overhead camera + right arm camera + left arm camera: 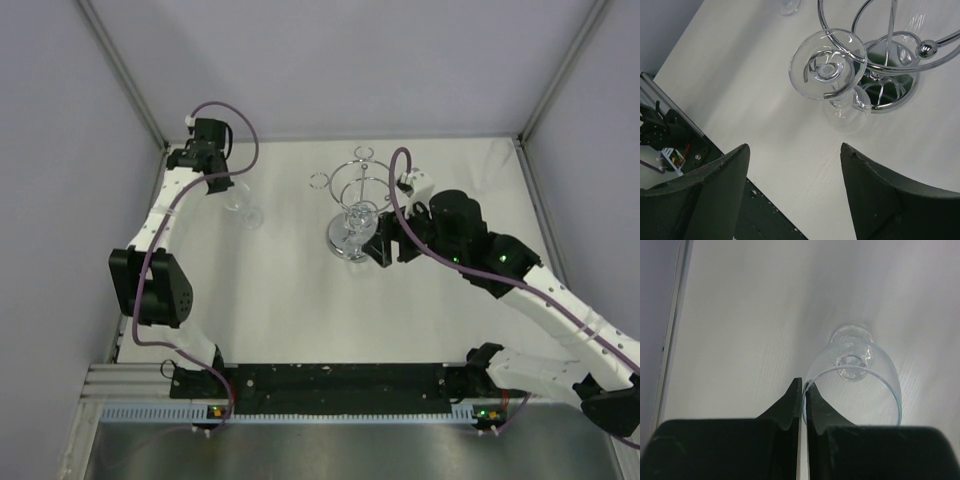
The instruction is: Take the wine glass off the wine glass rack
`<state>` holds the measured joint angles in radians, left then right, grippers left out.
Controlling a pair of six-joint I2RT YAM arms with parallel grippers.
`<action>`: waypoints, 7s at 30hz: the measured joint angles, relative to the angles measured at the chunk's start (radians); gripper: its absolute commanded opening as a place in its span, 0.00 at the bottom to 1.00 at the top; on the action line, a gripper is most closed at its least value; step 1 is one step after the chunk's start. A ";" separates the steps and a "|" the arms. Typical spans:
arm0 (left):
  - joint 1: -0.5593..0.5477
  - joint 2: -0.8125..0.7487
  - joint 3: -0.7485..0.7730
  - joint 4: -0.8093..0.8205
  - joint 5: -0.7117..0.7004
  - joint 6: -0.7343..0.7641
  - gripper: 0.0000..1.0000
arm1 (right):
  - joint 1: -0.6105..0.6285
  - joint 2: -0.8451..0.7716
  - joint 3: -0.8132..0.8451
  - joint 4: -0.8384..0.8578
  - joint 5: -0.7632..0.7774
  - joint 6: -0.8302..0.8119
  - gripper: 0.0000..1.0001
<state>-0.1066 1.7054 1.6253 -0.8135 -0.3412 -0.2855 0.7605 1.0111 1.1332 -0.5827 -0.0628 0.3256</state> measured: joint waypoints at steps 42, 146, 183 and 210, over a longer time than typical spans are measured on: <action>0.026 -0.214 -0.088 0.047 0.212 -0.050 0.49 | -0.070 0.061 -0.024 0.104 0.022 0.208 0.73; -0.107 -0.455 -0.689 0.531 1.361 -0.678 0.51 | -0.034 0.032 -0.191 0.497 -0.249 0.433 0.00; -0.213 -0.562 -0.856 0.812 1.422 -1.051 0.48 | 0.177 0.209 -0.039 0.582 -0.282 0.138 0.00; -0.237 -0.562 -0.868 0.839 1.417 -1.063 0.00 | 0.233 0.172 -0.095 0.593 -0.300 0.058 0.11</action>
<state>-0.3439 1.1435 0.7570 0.0257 1.0756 -1.3483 0.9932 1.1831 1.0378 0.0105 -0.3630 0.3840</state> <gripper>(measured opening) 0.199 0.069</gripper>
